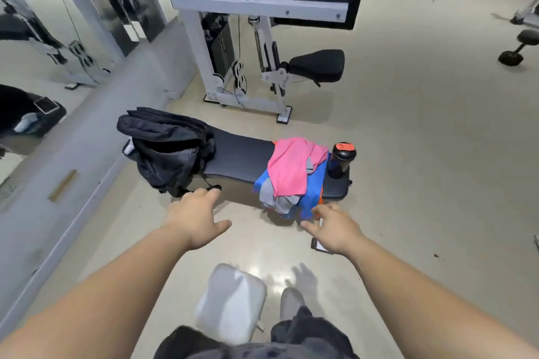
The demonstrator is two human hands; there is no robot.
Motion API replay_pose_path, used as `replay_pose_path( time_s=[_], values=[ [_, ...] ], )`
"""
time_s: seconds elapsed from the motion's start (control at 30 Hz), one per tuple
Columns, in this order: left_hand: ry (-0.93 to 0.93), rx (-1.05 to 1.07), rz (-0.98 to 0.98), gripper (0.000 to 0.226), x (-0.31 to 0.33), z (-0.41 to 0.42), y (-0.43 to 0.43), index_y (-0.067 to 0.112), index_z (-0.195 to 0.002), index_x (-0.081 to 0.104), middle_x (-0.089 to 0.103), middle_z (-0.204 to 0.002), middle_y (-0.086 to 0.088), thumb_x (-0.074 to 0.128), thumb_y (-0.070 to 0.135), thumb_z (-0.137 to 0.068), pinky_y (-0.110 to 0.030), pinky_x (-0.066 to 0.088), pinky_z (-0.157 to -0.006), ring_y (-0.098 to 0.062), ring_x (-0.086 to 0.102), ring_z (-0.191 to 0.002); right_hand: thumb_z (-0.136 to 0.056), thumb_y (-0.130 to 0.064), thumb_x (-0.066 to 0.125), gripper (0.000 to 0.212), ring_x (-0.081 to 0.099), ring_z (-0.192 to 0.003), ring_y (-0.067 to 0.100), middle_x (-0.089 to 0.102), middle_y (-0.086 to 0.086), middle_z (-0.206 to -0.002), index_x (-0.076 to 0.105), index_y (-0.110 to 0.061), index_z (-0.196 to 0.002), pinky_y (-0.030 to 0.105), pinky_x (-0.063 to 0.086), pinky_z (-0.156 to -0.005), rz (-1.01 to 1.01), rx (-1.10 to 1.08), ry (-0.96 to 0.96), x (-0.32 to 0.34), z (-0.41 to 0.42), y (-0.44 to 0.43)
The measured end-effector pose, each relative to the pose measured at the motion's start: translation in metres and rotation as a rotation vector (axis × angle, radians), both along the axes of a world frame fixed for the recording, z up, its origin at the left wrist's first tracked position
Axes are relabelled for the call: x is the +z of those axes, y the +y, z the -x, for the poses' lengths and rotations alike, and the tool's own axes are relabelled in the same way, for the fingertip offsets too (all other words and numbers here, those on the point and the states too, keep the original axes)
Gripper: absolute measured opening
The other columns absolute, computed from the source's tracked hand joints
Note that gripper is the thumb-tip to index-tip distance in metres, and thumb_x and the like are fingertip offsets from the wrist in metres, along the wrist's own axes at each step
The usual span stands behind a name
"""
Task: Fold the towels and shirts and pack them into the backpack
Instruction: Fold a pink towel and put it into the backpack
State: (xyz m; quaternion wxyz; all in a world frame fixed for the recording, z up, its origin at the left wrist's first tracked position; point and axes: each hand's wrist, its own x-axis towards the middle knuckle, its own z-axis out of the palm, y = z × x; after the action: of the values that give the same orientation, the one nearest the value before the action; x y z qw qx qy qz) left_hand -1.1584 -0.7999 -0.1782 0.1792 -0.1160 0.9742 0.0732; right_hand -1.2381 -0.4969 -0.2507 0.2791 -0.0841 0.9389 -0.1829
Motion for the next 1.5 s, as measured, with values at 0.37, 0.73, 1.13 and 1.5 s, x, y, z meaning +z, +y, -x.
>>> replay_pose_path(
  time_s=[0.37, 0.73, 1.13, 1.5],
  values=[
    [-0.214, -0.234, -0.055, 0.063, -0.105, 0.218, -0.084, 0.030, -0.134, 0.044, 0.053, -0.126, 0.001, 0.057, 0.065, -0.083, -0.040, 0.047, -0.095, -0.026, 0.052, -0.119, -0.088, -0.064, 0.056, 0.059, 0.049, -0.126, 0.023, 0.046, -0.001, -0.138, 0.053, -0.029, -0.136, 0.035, 0.044, -0.094, 0.036, -0.215, -0.112, -0.086, 0.136, -0.080],
    [-0.251, -0.484, -0.278, 0.064, -0.211, 0.395, -0.138, 0.031, -0.141, 0.045, 0.055, -0.134, 0.003, 0.065, 0.048, -0.084, -0.038, 0.047, -0.094, -0.026, 0.053, -0.122, -0.090, -0.052, 0.063, 0.050, 0.056, -0.114, 0.028, 0.056, 0.005, -0.122, 0.060, -0.024, -0.131, 0.035, 0.046, -0.092, -0.029, -0.404, -0.093, -0.158, 0.234, -0.203],
    [-0.074, -0.830, -0.286, 0.069, -0.463, 0.468, -0.104, 0.041, -0.152, 0.038, 0.029, -0.161, -0.002, 0.062, 0.034, -0.087, -0.045, 0.044, -0.102, -0.031, 0.046, -0.131, -0.069, -0.061, 0.073, 0.065, 0.056, -0.106, 0.031, 0.060, 0.001, -0.123, 0.065, -0.025, -0.122, 0.043, 0.049, -0.085, -0.228, -0.065, 0.228, -0.370, 0.299, -0.191],
    [0.505, -0.976, -0.496, 0.032, -0.568, 0.499, -0.081, 0.025, -0.112, 0.078, 0.062, -0.135, -0.012, 0.061, 0.026, -0.085, -0.045, 0.042, -0.081, -0.037, 0.061, -0.105, -0.062, -0.058, 0.081, 0.078, 0.055, -0.115, 0.032, 0.060, 0.009, -0.130, 0.068, -0.018, -0.128, 0.041, 0.043, -0.101, -0.036, -0.173, 0.494, -0.438, 0.279, -0.195]
  ],
)
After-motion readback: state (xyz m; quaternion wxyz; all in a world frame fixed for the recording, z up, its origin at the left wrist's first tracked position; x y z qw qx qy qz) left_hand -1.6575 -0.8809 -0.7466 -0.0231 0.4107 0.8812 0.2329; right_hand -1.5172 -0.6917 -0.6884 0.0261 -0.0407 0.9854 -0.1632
